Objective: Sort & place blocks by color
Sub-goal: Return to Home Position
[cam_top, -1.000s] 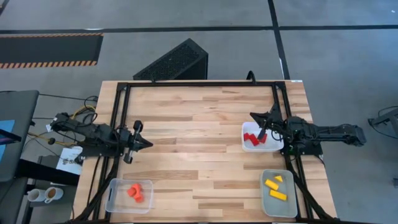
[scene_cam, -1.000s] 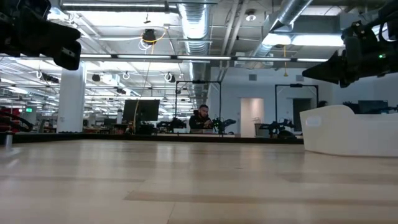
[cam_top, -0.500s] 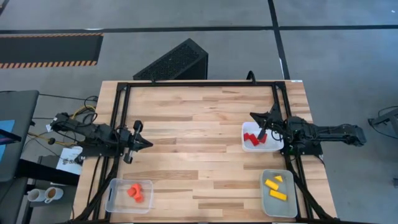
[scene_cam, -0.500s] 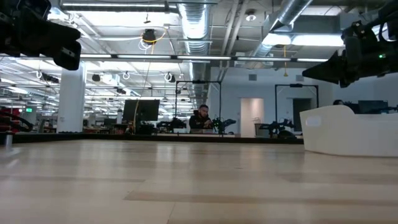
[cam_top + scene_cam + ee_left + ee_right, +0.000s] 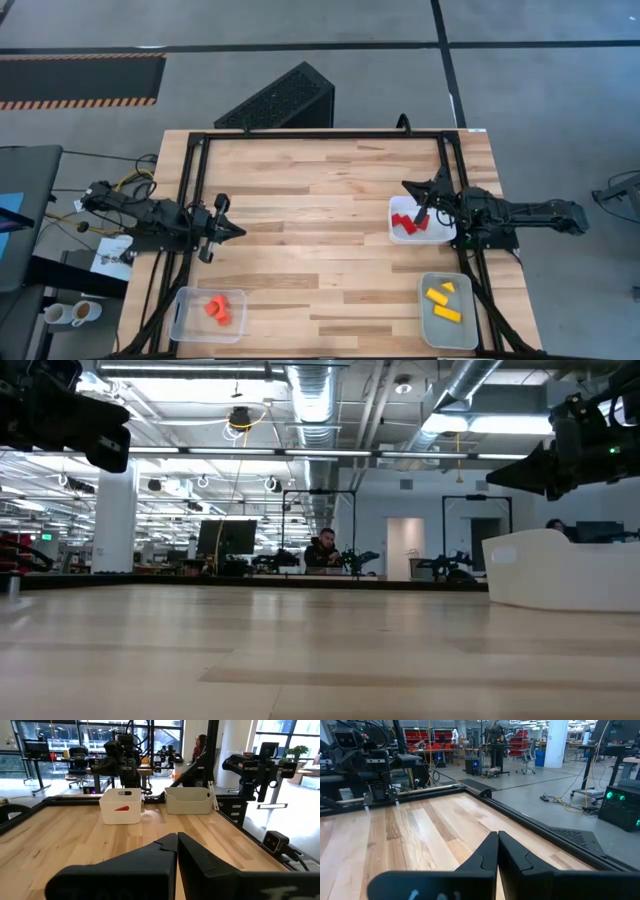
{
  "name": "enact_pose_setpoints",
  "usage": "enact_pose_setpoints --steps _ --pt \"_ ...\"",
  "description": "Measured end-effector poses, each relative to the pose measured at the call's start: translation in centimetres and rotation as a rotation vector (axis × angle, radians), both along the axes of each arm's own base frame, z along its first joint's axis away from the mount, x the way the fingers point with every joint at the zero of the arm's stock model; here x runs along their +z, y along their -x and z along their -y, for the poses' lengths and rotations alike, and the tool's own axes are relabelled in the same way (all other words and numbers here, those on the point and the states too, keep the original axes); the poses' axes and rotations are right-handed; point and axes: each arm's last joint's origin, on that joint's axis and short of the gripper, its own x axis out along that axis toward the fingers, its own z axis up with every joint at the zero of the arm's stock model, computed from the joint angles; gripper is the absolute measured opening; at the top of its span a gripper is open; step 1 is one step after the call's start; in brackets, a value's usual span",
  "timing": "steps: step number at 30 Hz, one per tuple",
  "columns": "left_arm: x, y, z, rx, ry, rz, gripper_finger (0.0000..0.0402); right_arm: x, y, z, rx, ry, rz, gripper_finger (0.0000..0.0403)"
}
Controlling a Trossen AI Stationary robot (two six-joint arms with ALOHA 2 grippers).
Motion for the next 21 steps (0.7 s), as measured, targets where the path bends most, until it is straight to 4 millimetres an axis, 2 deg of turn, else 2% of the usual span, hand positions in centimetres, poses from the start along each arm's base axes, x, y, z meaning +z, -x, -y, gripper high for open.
enact_pose_setpoints --steps 21 --pt "0.0 0.0 0.0 0.0 0.001 0.0 0.0 0.0 0.0 0.0 0.0 0.0 0.001 0.0029"
